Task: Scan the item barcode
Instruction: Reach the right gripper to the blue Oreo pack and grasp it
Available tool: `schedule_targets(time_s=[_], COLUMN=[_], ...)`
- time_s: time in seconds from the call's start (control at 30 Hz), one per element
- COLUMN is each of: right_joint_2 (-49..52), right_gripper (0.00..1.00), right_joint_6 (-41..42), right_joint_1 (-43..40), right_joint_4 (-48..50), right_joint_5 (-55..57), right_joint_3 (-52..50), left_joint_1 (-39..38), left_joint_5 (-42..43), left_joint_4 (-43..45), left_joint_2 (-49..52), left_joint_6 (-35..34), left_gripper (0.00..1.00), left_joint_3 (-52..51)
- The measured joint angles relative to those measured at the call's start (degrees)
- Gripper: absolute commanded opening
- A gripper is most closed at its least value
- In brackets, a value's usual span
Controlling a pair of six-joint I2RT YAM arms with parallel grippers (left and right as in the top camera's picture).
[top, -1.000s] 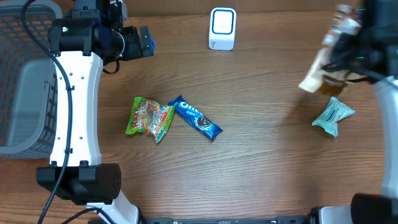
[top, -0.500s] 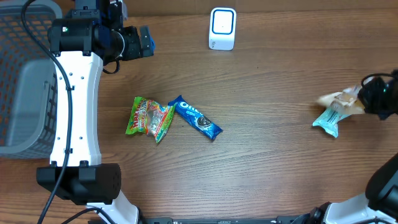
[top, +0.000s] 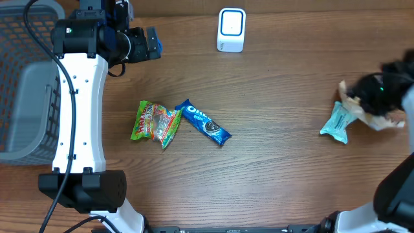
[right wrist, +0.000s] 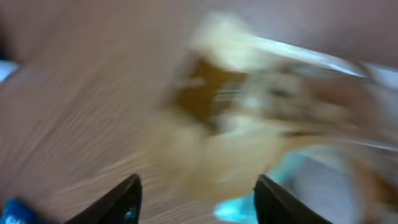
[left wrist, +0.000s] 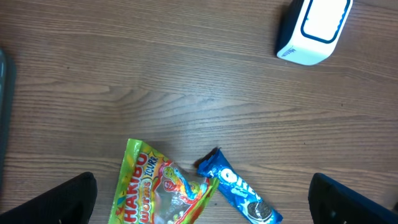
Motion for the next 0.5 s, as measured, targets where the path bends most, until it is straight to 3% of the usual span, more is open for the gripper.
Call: schedule_targets(time_s=[0.27, 0.5], right_joint_2=[-4.7, -4.5], right_gripper=[0.73, 0.75], right_joint_6=[-6.6, -9.4], right_joint_1=[26.1, 34.4], right_joint_4=[1.8, 3.0], right_joint_5=[3.7, 7.3], right_joint_3=[3.2, 3.2], left_joint_1=[0.0, 0.0], left_joint_5=[0.0, 0.0], left_joint_4=[0.0, 0.0], left_joint_2=[0.0, 0.0], left_joint_6=[0.0, 0.0], left_gripper=[1.00, 1.00], left_joint_3=[0.0, 0.0])
